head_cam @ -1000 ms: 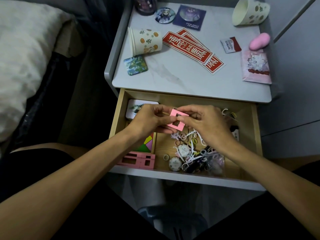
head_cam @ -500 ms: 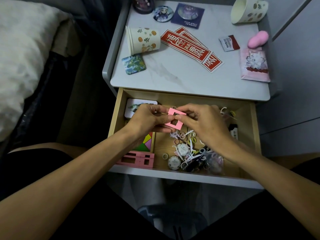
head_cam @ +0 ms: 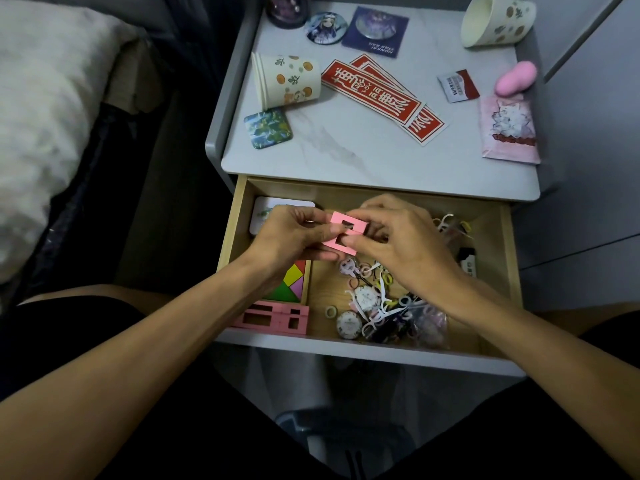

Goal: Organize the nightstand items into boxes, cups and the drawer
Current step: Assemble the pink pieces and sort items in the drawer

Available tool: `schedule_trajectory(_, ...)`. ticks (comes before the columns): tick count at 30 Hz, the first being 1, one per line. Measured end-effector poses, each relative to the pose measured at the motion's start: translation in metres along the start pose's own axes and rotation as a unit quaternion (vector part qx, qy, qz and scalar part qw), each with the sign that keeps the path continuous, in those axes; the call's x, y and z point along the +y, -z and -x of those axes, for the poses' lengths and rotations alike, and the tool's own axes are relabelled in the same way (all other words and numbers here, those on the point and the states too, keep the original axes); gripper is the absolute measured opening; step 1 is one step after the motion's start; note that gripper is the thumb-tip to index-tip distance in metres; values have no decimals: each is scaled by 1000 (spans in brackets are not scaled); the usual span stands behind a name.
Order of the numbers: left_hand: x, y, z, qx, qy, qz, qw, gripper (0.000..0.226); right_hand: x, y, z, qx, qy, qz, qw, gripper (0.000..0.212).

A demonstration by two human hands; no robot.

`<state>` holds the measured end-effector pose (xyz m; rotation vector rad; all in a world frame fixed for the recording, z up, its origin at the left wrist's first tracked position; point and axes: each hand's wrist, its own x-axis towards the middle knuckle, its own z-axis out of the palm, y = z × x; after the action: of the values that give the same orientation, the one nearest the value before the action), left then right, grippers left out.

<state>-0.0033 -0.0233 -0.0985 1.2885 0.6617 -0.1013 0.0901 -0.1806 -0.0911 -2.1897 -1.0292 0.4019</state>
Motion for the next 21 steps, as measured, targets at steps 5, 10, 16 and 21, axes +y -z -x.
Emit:
schedule_trajectory(5, 3, 2, 3, 8, -10, -21, 1000, 12, -1, -3, 4, -21, 38, 59, 997, 66)
schedule_trajectory(10, 4, 4, 5, 15, -4, -27, 1000, 8, -4, -4, 8, -8, 74, 110, 991, 68)
schedule_trajectory(16, 8, 9, 11, 19, 0, -32, 999, 7, -7, -8, 11, -5, 111, 126, 986, 64)
schedule_trajectory(21, 8, 11, 13, 24, 1, -43, 999, 8, -8, -11, 9, 0, 96, 95, 991, 61)
